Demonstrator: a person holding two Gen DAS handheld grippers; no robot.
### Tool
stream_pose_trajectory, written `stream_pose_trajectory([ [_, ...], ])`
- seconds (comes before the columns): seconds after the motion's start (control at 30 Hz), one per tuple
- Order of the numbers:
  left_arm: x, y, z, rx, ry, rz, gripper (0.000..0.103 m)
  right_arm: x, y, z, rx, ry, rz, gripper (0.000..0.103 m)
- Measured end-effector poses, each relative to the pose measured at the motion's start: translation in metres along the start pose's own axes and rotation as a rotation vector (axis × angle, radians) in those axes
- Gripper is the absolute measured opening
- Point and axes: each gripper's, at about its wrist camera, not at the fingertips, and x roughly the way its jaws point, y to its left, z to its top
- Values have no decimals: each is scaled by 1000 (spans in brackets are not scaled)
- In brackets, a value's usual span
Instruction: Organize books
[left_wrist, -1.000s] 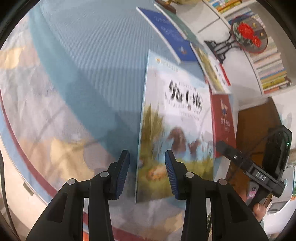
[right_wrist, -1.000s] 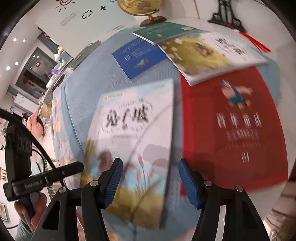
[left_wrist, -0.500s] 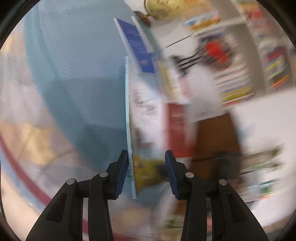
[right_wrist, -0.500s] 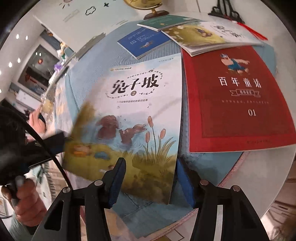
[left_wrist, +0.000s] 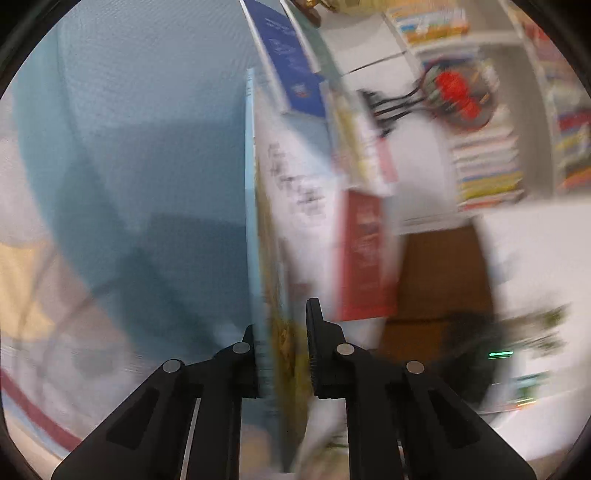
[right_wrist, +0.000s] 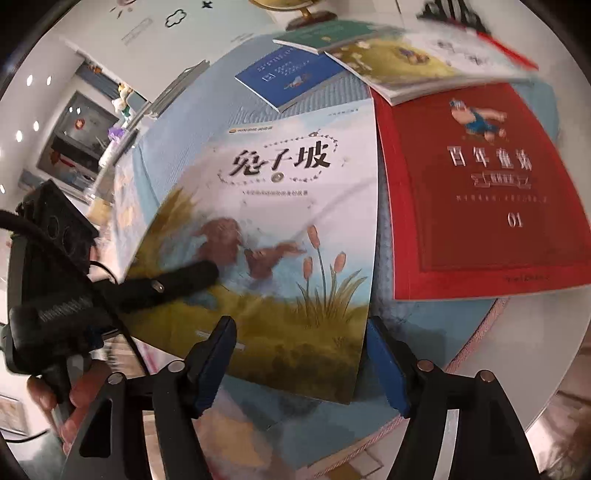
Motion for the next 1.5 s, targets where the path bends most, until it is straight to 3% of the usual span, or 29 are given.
stream_pose_trajectory([
  [0.03,-2,-1,3,-34,4,-69,10,-4,-7,1,42,-1,47,74],
  [0.13,-7,-1,5,-115,6,-217,10,-10,-40,5,210,-17,202,94],
  [0.17,-6,-2,6,-130,7,-238,10,-9,-51,6,269,-21,264,97],
  [0.27,-4,2,4,-158,22,-262,10,-5,-61,10,315,-32,338,96],
  [0.33,1,10,3,-203,47,-273,10,-3,-59,14,305,-50,363,87],
  [0.37,4,12,1,-217,55,-266,10,0,-56,16,302,-53,376,73],
  [0.4,4,16,-1,-223,58,-241,10,3,-54,17,302,-51,369,63],
  [0.5,-7,16,-6,-194,74,-144,9,14,-40,19,265,-44,249,51],
  [0.63,-20,8,-4,-59,93,56,10,10,-10,12,144,-73,190,42],
  [0.77,-20,-8,-1,128,139,217,11,-1,59,-8,-122,-171,-99,39],
  [0.87,-28,-23,1,306,137,318,12,9,105,-25,-229,-219,-275,39],
  [1.03,-74,-22,14,507,145,338,12,19,144,-38,-173,-251,-269,39],
  [1.17,-112,-11,43,546,151,284,12,37,206,-27,-222,-320,-345,38],
  [1.3,-153,2,78,569,131,255,13,56,254,-12,-212,-377,-345,38],
  [1.5,-216,10,124,623,60,310,12,80,311,22,-251,-436,-286,38],
])
